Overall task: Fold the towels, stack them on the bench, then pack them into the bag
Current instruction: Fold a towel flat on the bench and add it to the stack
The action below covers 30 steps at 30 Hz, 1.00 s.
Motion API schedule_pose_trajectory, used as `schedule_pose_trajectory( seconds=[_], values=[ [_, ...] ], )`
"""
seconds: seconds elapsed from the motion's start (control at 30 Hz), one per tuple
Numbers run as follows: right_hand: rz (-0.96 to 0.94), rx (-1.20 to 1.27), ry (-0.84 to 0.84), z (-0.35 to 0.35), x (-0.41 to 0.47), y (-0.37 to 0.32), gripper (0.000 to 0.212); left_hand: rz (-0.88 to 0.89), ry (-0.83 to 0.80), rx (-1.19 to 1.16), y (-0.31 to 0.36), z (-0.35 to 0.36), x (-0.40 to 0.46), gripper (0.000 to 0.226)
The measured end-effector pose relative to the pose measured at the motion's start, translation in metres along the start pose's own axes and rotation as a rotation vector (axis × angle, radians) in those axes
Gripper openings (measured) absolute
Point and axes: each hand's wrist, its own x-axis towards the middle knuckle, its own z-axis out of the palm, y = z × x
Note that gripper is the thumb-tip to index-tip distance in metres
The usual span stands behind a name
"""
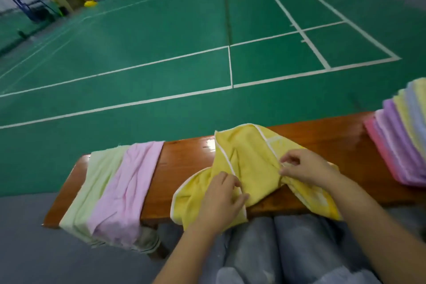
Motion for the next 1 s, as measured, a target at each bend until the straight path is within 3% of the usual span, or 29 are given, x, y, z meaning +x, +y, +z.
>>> schedule_pose_trajectory(
  seconds=[0.07,0.2,0.33,0.43,0.57,0.77,1.0],
  values=[
    [-0.031,-0.027,0.062,0.016,-0.007,0.011,0.033,0.075,-0.098,0.082,-0.004,0.017,-0.016,0.036],
    [-0.043,-0.007,0.165,0.023,-0.012,0.010,0.035,-0.026,-0.154,0.086,-0.018,0.023,-0.023,0.045],
    [-0.036,0.004,0.205,0.026,-0.015,0.009,0.029,-0.013,-0.151,-0.017,-0.027,0.013,-0.017,0.025],
    [0.008,0.111,0.251,0.025,-0.017,0.013,0.021,-0.139,-0.155,-0.201,-0.025,0.000,-0.012,0.006],
    [0.044,0.360,0.366,0.018,-0.020,0.013,0.008,-0.397,-0.027,-0.611,-0.006,-0.026,-0.005,0.008],
    [-0.049,0.592,0.531,0.000,-0.040,-0.030,0.013,-0.379,0.131,-1.159,0.038,-0.061,0.005,0.003],
    [-0.197,0.924,0.292,0.014,-0.076,-0.093,0.016,-0.408,0.210,-1.502,0.078,-0.061,0.018,0.003]
  ],
)
